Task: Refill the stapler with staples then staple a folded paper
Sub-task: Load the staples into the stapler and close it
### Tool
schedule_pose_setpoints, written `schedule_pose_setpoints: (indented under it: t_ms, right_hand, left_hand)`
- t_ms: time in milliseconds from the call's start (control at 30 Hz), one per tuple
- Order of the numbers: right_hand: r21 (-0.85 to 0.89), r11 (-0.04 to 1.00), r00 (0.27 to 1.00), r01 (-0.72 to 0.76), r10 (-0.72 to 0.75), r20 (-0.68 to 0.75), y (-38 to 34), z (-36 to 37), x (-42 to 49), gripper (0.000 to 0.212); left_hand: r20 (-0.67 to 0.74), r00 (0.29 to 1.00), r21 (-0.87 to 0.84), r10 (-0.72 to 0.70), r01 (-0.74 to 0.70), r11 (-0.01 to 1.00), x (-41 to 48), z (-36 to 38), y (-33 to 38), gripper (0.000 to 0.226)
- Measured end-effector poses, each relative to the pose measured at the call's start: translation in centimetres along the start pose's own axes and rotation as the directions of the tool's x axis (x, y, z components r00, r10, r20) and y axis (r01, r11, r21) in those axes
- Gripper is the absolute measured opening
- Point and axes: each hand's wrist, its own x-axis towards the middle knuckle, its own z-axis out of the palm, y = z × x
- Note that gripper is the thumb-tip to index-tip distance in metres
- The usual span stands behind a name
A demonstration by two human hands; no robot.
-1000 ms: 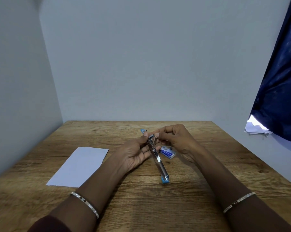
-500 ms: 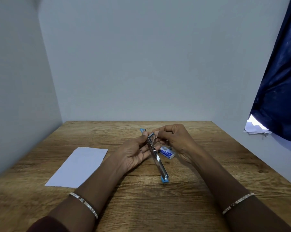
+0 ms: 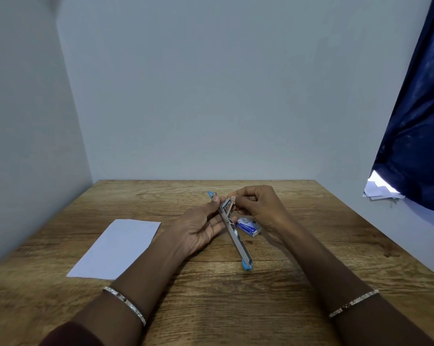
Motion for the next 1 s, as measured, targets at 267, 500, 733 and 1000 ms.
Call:
schedule_pose_setpoints:
  t_ms: [267,500,733,1000]
  right_hand:
    - [-0.196,0.977,0.995,0.083,-0.073,0.061,-0.55,-0.32,-0.21,0.011]
    - [-0.251,0.962,0.993,0.104,-0.086,0.082,-0.62,-0.38,-0.25,0.008]
    - [-0.189,0.972,0.982,0.138,-0.159,-0.101,-0.31,-0.78,0.28,0.011]
    - [-0.251,0.936,0.957,0.247,-0.276,-0.086,-0.78,-0.04,0.05,0.010]
  left_hand:
    - [0.017,1.000,-0.019,0.000,0.001,1.000,-0.13,-0.08,0.00,0.019]
    - [0.021,1.000,0.000,0.004,-0.004,1.000,-0.03,-0.01,-0.11,0.018]
    - [0.047,0.999,0.035,0.006,-0.008,0.999,-0.26,0.17,0.01,0.015]
    - [0.100,0.992,0.096,0.076,-0.086,0.992,-0.25,0.40,-0.19,0.029]
